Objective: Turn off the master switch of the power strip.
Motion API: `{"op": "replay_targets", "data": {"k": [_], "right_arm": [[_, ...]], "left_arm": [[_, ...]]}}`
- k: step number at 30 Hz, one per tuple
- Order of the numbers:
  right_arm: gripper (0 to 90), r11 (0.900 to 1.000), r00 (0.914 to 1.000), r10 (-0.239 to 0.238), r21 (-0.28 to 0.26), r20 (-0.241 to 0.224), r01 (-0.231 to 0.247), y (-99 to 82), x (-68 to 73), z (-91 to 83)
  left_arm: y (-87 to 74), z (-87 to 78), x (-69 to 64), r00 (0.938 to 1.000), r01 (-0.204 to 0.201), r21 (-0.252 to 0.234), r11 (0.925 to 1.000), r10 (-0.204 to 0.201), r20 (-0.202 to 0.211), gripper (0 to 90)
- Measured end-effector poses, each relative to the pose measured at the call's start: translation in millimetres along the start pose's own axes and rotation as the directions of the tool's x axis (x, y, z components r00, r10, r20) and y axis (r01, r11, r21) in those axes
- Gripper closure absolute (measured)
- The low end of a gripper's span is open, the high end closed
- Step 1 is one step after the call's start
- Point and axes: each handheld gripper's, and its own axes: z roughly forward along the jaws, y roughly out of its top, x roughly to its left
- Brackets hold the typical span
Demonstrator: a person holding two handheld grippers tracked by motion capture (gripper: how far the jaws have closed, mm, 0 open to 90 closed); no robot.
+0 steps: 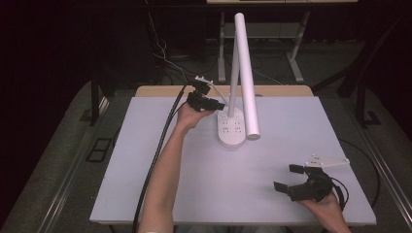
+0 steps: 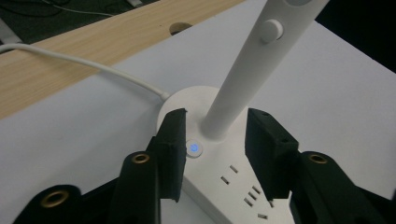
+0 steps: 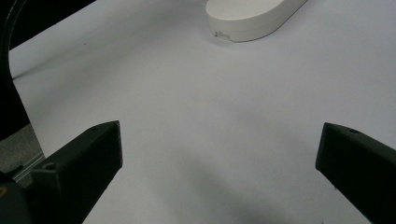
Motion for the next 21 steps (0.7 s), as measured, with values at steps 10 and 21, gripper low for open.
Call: {"op": "replay_targets", "data": {"k": [10, 21], "right_arm": [[0.0, 1.0000, 1.0000, 0.009, 0.002, 0.001, -0.009, 0.1, -0.9, -0.8], [0.0, 1.0000, 1.0000, 0.001, -0.001, -0.001, -0.001, 0.0, -2.9, -1.4]], "left_arm": [[-5.2, 15.2, 3.5, 0.9987, 0.051, -0.011, 0.9986, -0.051, -0.006, 72.6], [-11.1, 27.1, 9.4, 0.9962, 0.087, -0.028, 0.9958, -0.087, 0.003, 87.6]]}}
